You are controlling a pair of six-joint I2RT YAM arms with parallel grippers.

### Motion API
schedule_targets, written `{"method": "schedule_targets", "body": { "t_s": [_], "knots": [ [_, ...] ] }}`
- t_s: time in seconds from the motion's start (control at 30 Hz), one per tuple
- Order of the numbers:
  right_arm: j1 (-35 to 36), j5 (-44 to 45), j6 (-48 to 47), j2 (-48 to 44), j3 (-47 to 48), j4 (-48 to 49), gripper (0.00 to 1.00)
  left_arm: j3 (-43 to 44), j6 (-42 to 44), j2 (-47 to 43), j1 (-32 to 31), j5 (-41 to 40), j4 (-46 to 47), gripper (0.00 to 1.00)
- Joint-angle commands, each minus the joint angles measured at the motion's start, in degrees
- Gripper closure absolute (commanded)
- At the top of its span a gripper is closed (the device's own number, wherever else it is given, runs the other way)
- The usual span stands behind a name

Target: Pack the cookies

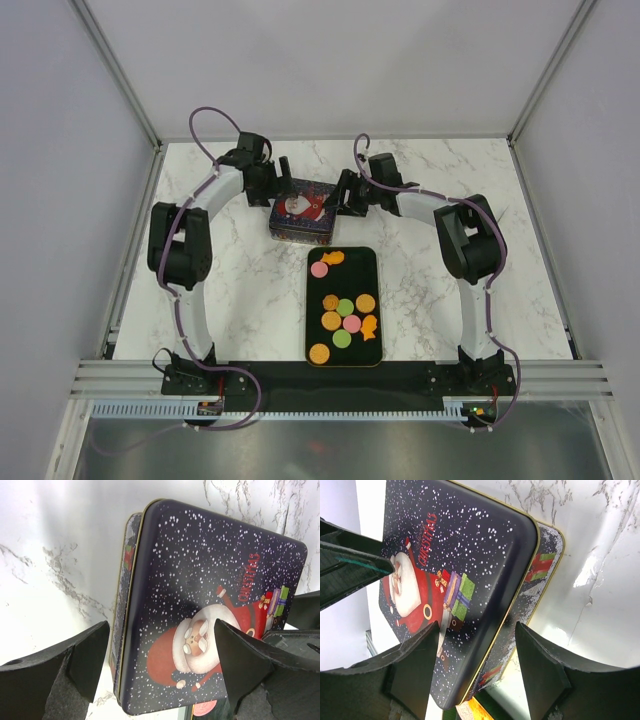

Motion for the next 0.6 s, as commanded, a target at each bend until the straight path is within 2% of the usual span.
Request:
{"method": "schedule_targets", "body": {
  "t_s": [0.0,0.57],
  "knots": [
    [0.7,2.2,-2.8,-2.1,1.6,-3.1,0.30,-1.3,0.6,-3.5,0.2,-0.9,0.0,0.07],
    [1.5,3.4,-5.4,-2.8,2.6,-5.6,0.30,-11.0,-2.2,-8.9,2.0,6.2,2.9,0.05]
  ]
}}
